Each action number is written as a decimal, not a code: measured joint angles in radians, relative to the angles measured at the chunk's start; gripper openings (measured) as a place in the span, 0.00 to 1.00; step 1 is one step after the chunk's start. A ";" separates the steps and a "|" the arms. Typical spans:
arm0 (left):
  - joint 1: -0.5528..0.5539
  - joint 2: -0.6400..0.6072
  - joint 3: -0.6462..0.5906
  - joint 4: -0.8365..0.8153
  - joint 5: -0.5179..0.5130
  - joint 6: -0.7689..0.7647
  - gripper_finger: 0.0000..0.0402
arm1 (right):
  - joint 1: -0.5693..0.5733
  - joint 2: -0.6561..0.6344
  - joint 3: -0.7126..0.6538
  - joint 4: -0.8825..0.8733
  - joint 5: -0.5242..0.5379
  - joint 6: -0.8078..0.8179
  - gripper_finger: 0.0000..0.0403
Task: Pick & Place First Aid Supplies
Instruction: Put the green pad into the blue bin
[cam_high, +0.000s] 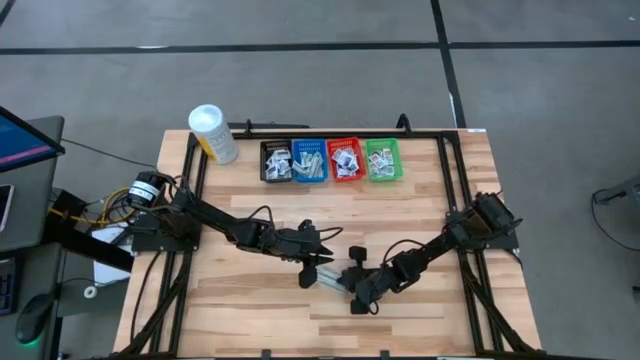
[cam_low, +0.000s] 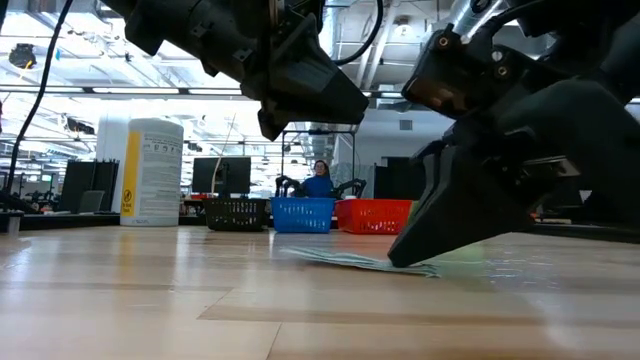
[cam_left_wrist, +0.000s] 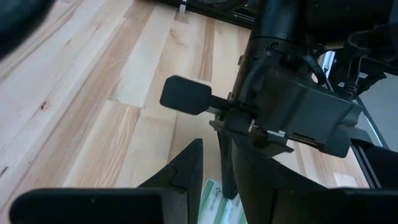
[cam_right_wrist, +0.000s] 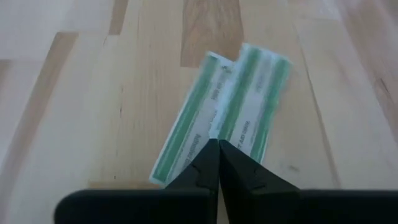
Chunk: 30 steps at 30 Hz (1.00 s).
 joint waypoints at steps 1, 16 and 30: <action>0.000 0.000 0.000 0.001 0.000 0.000 0.21 | 0.001 -0.009 -0.001 -0.014 0.000 -0.002 0.00; 0.000 0.000 0.000 0.005 0.000 0.000 0.21 | 0.084 -0.190 -0.001 -0.152 0.143 0.000 0.00; -0.031 0.000 0.000 0.004 -0.031 0.156 0.21 | 0.114 -0.241 0.000 -0.190 0.186 0.003 0.00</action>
